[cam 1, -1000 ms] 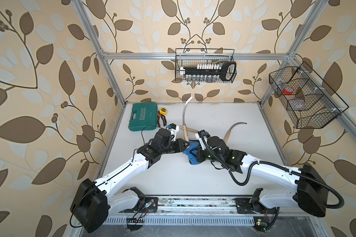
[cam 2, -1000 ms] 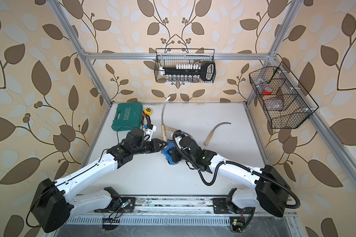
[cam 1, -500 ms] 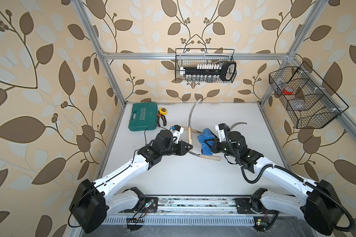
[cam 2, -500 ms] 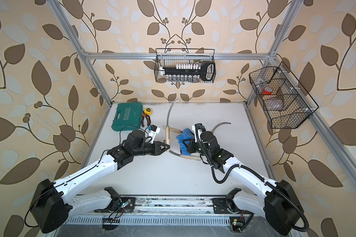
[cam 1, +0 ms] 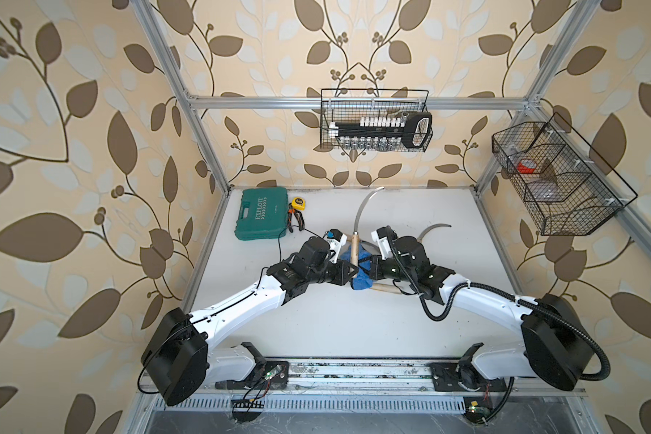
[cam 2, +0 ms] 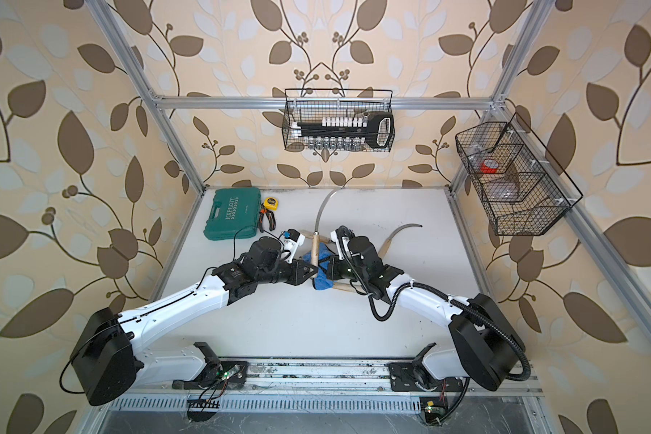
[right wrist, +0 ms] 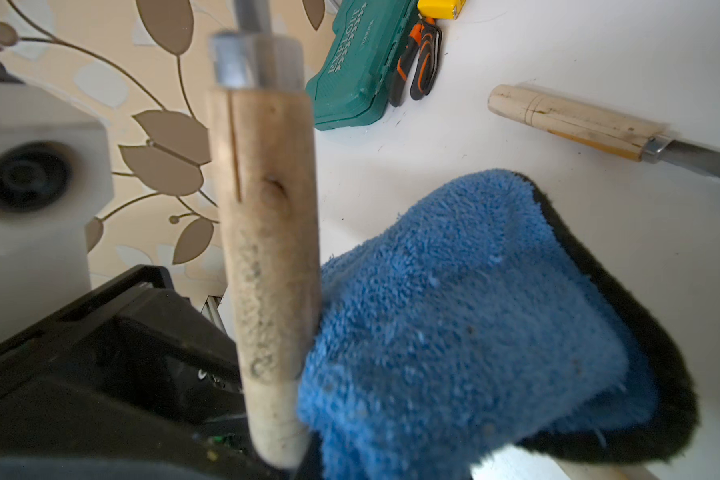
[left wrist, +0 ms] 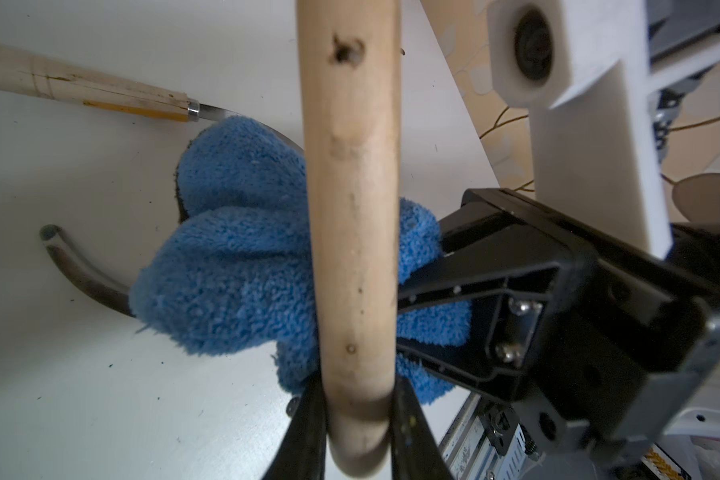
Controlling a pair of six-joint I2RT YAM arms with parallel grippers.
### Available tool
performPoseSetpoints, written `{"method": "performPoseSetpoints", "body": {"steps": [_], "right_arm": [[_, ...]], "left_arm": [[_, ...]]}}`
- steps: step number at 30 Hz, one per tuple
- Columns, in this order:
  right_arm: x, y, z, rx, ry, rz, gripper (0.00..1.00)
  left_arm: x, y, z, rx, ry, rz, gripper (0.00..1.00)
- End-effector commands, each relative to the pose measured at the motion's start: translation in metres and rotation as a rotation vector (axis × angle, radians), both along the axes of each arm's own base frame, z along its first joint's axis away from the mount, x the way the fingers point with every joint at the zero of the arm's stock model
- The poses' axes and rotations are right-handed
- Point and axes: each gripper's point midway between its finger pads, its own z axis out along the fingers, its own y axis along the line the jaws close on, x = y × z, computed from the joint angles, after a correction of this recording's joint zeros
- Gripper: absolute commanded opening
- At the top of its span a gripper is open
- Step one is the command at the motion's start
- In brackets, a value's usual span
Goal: Wipe small sickles with rags
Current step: Wipe the small sickle.
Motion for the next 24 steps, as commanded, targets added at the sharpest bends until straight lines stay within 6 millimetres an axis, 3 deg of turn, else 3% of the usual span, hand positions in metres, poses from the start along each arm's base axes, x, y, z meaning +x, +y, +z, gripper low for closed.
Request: {"method": "performPoseSetpoints", "body": {"steps": [1, 9, 12, 16, 24], "right_arm": [[0.011, 0.013, 0.040, 0.097, -0.080, 0.020, 0.00], [0.053, 0.012, 0.075, 0.155, -0.099, 0.017, 0.00], [0.061, 0.014, 0.075, 0.149, -0.094, 0.018, 0.00], [0.049, 0.017, 0.068, 0.147, -0.084, 0.049, 0.00], [0.007, 0.006, 0.010, 0.042, -0.045, 0.043, 0.00]], "left_arm": [[0.010, -0.005, 0.016, -0.010, -0.071, -0.003, 0.00], [0.004, -0.008, 0.016, -0.032, -0.058, -0.030, 0.00], [0.003, -0.006, 0.014, -0.031, -0.058, -0.023, 0.00], [0.005, -0.001, 0.010, -0.004, -0.053, 0.002, 0.00], [0.013, 0.004, 0.014, 0.029, -0.061, 0.043, 0.00]]}}
